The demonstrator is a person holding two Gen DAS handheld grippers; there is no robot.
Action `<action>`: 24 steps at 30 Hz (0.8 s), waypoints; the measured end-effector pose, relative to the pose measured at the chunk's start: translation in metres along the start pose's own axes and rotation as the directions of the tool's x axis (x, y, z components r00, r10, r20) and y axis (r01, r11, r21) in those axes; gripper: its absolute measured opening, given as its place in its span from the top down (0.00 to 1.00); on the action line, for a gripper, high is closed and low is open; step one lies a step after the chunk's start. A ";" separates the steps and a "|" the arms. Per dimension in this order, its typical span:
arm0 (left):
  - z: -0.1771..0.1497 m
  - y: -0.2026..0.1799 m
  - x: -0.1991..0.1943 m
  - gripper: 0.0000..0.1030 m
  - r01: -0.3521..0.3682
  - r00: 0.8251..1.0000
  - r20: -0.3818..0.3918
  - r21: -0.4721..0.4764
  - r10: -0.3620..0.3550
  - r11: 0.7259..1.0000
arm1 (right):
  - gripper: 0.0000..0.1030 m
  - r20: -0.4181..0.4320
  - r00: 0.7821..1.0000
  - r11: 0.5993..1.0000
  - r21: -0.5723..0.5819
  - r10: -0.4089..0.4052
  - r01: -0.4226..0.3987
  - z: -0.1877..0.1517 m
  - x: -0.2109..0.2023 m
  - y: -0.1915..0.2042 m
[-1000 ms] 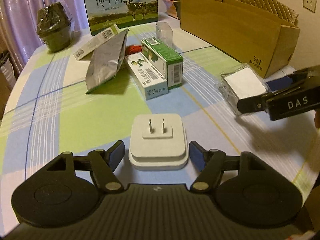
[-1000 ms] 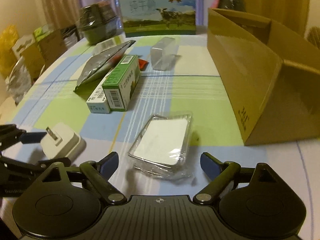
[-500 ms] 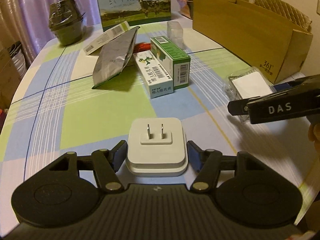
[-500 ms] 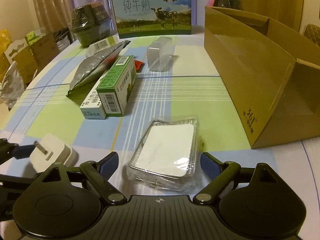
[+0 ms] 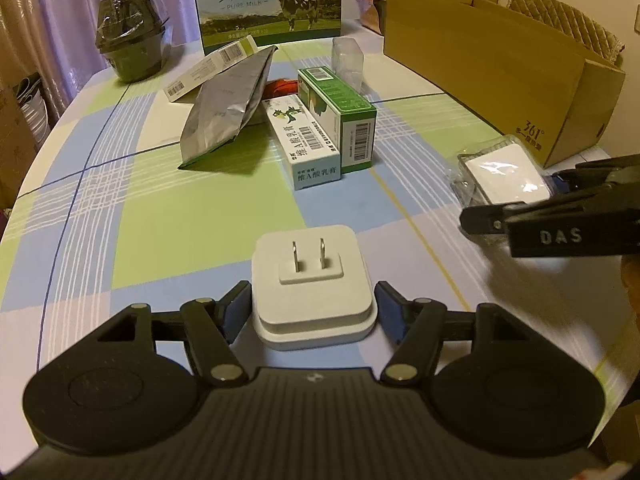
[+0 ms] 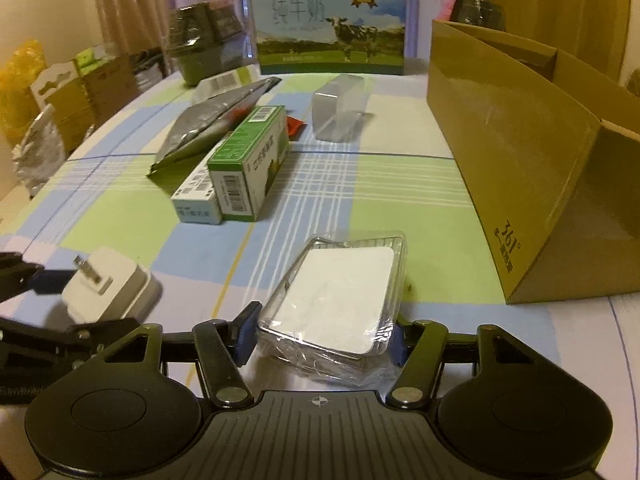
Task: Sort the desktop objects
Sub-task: 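Grasp the white plug charger with the left tool while the right tool grasps the wrapped white box, then lift the charger and wrapped box and carry both over the cardboard box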
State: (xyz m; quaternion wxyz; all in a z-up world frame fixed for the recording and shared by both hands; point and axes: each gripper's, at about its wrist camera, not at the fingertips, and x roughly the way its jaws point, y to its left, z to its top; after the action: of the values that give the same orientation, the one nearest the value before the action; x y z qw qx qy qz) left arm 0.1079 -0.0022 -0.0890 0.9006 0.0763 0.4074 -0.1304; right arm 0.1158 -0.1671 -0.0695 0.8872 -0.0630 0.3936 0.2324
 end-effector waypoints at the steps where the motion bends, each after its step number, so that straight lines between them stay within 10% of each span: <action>1: 0.000 0.000 0.000 0.38 0.001 1.000 -0.001 -0.006 -0.001 1.000 | 0.43 0.001 1.000 1.000 -0.006 -0.001 0.001 -0.002 -0.001 0.000; 13: 0.002 -0.002 0.005 0.27 -0.014 1.000 0.005 -0.017 0.014 1.000 | 0.35 0.022 0.999 1.000 -0.002 -0.029 0.029 -0.009 -0.006 0.005; 24: 0.002 -0.005 -0.002 0.41 -0.005 1.000 -0.004 -0.038 0.004 0.999 | 0.43 0.027 0.999 0.999 -0.024 -0.045 0.046 -0.010 -0.009 0.005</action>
State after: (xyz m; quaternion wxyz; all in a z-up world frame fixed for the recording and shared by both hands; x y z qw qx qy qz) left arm 0.1068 -0.0071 -0.0866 0.9014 0.0602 0.4115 -0.1204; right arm 0.1014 -0.1684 -0.0699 0.8965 -0.0796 0.3775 0.2178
